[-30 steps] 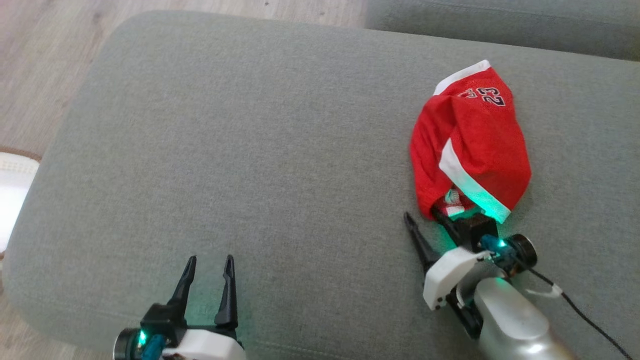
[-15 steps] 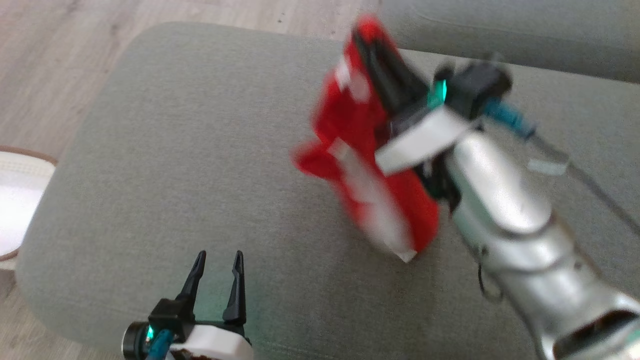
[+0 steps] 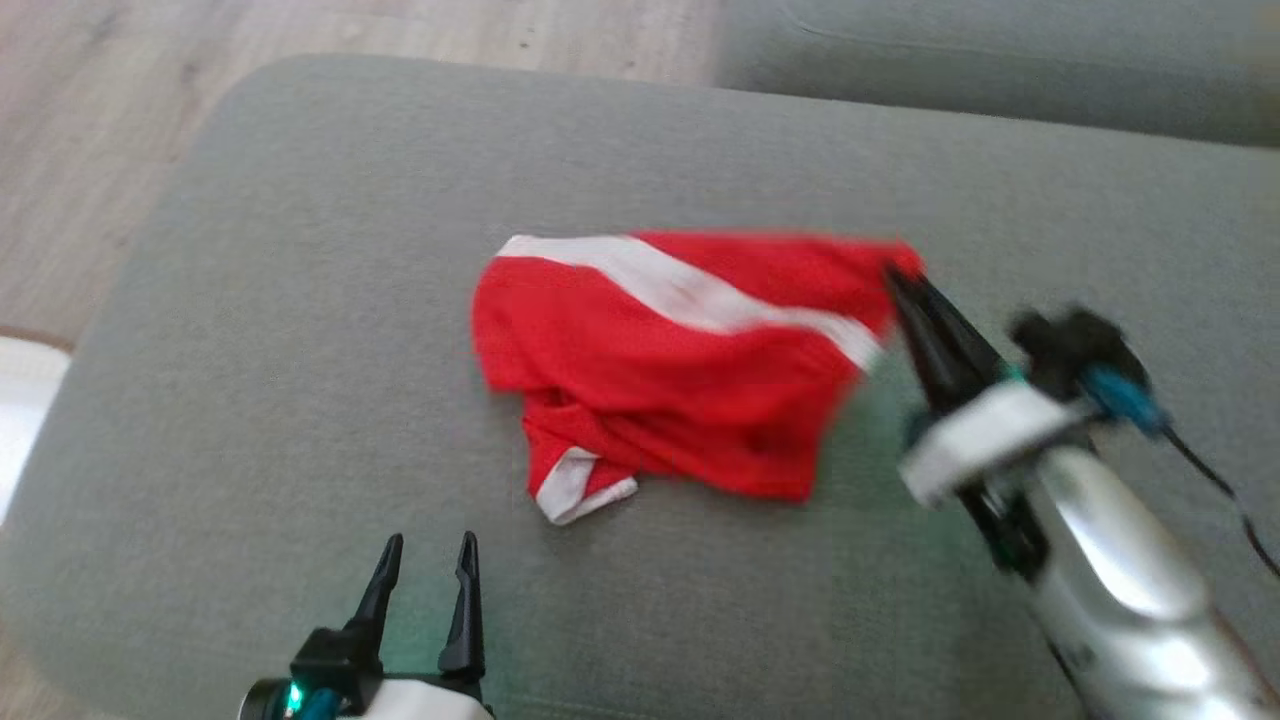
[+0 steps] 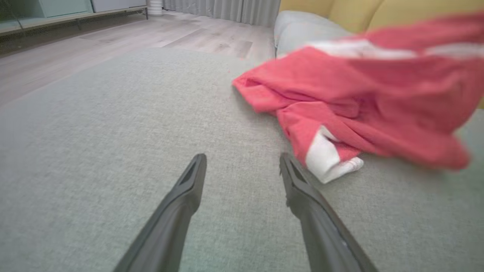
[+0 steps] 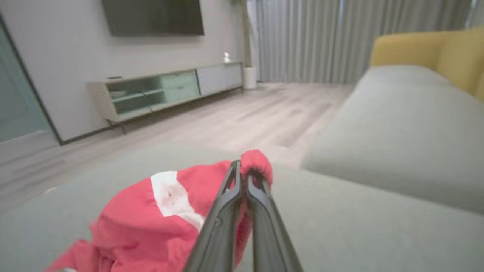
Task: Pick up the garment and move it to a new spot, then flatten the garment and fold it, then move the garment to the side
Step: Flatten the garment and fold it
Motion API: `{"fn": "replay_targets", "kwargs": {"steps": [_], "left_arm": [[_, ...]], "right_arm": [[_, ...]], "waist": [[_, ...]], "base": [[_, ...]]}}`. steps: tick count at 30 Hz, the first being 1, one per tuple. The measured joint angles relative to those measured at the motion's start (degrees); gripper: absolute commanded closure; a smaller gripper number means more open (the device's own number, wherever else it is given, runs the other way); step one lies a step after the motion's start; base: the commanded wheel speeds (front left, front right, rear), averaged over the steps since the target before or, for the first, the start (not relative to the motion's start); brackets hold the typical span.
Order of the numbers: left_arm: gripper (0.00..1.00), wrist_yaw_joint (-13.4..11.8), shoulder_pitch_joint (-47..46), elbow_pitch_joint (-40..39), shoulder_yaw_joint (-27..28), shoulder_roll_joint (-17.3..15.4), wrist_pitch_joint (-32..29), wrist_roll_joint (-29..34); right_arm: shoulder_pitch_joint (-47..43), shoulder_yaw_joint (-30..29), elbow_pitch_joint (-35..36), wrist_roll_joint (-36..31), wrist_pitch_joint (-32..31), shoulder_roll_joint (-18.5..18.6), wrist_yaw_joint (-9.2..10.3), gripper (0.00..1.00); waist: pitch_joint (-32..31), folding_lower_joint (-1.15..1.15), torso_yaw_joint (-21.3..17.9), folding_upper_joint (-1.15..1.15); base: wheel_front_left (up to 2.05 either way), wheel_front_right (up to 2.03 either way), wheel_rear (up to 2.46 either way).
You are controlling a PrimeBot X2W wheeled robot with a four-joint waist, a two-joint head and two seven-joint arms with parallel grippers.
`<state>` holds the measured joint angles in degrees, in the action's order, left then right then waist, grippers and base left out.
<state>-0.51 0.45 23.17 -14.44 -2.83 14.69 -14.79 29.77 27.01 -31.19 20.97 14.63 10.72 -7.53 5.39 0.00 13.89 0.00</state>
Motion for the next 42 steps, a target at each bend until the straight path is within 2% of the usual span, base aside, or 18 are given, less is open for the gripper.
{"fn": "replay_targets", "kwargs": {"steps": [5, 6, 7, 12, 14, 19, 26, 32, 36, 42], "left_arm": [[0.0, 0.1, -0.6, -0.2, -0.1, 0.0, 0.0, 0.1], [0.0, 0.1, -1.0, -0.2, 0.0, 0.0, 0.0, 0.2], [0.0, 0.1, -1.5, -0.2, -0.1, 0.0, 0.0, 0.2], [0.0, 0.5, -4.3, -0.1, -0.2, 0.0, 0.0, 0.6], [0.0, 0.5, -4.8, -0.1, -0.3, 0.0, 0.0, 0.6], [0.0, 0.5, -4.7, 0.0, -0.3, 0.0, 0.0, 0.6], [0.0, 0.5, -4.8, 0.2, -0.4, 0.1, 0.0, 0.6], [0.0, 0.6, -4.8, 0.3, -0.1, 0.0, 0.0, 0.3], [0.0, 1.2, -6.6, 2.1, -0.1, 0.1, 0.0, 0.0], [0.0, 2.1, -21.5, 7.9, -0.5, 0.3, 0.0, 0.0]], "right_arm": [[-8.8, -8.2, -3.2, 0.1, 0.0, 3.9, 0.0, 1.0], [-9.3, -10.2, -3.8, 0.0, 0.0, 4.1, 0.0, 0.71], [-9.3, -12.0, -4.5, -0.3, 0.0, 4.2, 0.0, 0.02], [-9.2, -20.0, -8.8, -2.8, 0.0, 3.4, 0.0, 0.0], [-9.2, -23.4, -8.4, -5.2, 0.0, 1.4, 0.0, 0.0], [-10.2, -27.9, -7.3, -8.1, 0.0, -3.4, 0.0, 0.0], [-16.7, -31.9, -7.9, -10.0, 0.0, -6.3, 0.0, 0.0], [-19.5, -32.1, -2.7, -10.4, 0.0, -7.1, 0.0, 0.0], [-20.0, -30.1, 0.7, -10.4, 0.0, -7.5, 0.0, 0.0], [-19.8, -24.9, 2.6, -8.6, 0.0, -7.9, 0.0, 0.0]], "waist": [[1.1, 0.0, -3.6, 0.0], [1.3, 0.0, -4.4, 0.0], [1.5, 0.0, -5.1, 0.0], [2.4, 0.0, -8.1, 0.0], [2.7, 0.0, -9.0, 0.0], [2.7, 0.0, -9.8, 0.0], [2.2, 0.0, -10.2, 0.0], [1.5, 0.0, -11.8, 0.0], [1.7, 0.0, -13.7, 0.0], [3.7, 0.0, -17.2, 0.0]], "base": [[0.0, 0.0, 0.0], [0.0, 0.0, 0.0], [0.0, 0.0, 0.0], [0.0, 0.0, 0.0], [0.0, 0.0, 0.0], [0.0, 0.0, 0.0], [0.0, 0.0, 0.0], [0.0, 0.0, 0.0], [0.0, 0.0, 0.0], [0.0, 0.0, 0.0]]}}
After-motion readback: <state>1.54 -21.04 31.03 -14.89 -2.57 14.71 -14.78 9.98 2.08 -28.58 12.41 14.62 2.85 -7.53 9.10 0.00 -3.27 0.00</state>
